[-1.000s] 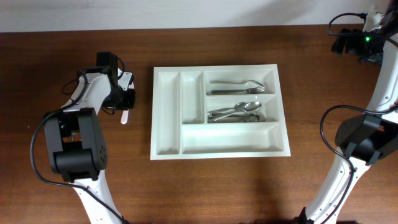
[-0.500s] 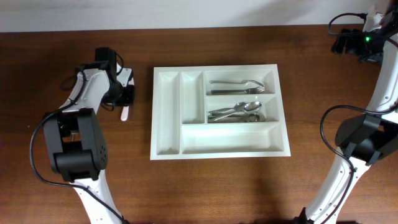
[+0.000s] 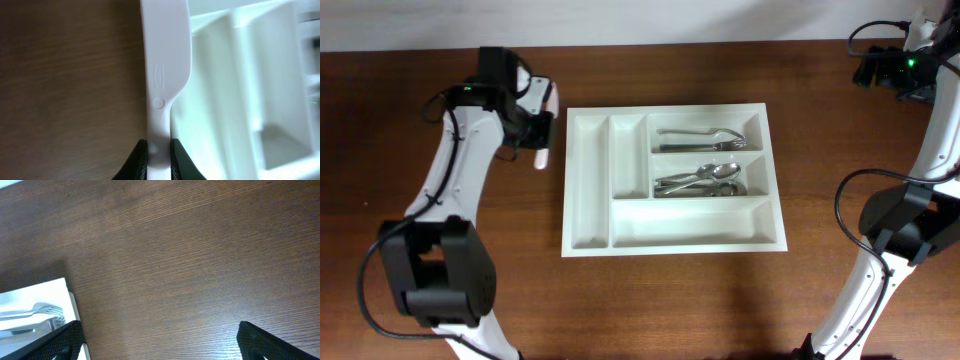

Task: Pack container
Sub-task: 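Place the knife in the tray's narrow left compartment and release, then move the left gripper to the metal tongs and grasp them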

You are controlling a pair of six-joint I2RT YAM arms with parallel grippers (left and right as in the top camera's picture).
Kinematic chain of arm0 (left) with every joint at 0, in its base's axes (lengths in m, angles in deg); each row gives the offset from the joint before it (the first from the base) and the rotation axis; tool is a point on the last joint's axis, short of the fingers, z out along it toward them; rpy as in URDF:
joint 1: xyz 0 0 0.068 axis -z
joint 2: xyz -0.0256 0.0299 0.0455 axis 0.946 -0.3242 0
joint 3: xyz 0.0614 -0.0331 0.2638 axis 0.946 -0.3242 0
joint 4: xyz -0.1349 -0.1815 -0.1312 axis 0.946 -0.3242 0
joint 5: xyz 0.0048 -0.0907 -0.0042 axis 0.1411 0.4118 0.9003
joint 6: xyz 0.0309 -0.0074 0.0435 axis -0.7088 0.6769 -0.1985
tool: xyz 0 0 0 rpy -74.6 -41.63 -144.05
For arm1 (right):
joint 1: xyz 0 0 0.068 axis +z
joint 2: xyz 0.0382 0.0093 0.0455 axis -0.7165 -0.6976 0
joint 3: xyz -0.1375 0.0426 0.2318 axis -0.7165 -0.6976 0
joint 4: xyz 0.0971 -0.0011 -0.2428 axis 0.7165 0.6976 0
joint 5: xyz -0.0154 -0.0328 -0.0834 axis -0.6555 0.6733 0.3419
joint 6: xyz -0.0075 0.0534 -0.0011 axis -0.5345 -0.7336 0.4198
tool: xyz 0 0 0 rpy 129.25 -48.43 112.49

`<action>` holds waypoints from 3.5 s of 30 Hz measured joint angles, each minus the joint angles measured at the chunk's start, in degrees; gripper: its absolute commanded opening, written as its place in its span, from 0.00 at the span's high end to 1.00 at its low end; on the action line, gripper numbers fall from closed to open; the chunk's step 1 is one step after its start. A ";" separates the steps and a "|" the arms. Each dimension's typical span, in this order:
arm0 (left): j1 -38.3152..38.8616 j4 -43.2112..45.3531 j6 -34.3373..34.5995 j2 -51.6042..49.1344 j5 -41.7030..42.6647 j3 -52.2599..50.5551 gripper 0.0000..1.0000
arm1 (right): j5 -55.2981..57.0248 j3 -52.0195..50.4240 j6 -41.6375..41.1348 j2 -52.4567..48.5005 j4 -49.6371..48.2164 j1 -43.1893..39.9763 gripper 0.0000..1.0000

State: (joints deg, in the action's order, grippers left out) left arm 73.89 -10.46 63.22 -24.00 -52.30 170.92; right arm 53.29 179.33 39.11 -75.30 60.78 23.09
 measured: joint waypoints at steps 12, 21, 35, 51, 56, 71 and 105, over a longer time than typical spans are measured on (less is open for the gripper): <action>12.83 -0.94 13.86 4.07 2.80 0.20 0.98 | 0.00 0.00 0.02 0.00 0.00 0.00 0.01; 16.46 -0.76 20.96 3.10 2.93 0.28 0.98 | 0.02 0.00 0.00 0.00 0.00 0.00 0.01; 18.60 5.25 23.10 -7.21 3.82 0.31 0.98 | 0.02 0.00 0.02 0.00 -0.02 0.00 0.01; 18.62 6.16 23.50 -7.21 4.07 0.31 0.67 | 0.00 0.00 0.04 0.00 -0.02 0.00 0.01; 18.49 5.25 23.12 -7.21 4.07 0.83 0.67 | 0.00 0.00 0.02 0.00 -0.02 0.00 0.01; 2.01 -14.43 10.25 -0.48 -11.61 12.50 0.68 | 0.00 0.00 0.02 0.00 -0.02 0.00 0.01; -19.45 -16.37 -5.11 -12.92 -19.74 12.61 0.84 | 0.02 0.00 0.02 0.00 -0.02 0.00 0.01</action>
State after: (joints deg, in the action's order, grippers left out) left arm 54.44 -26.83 58.10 -36.92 -72.04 183.53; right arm 53.31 179.33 39.13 -75.30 60.76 23.09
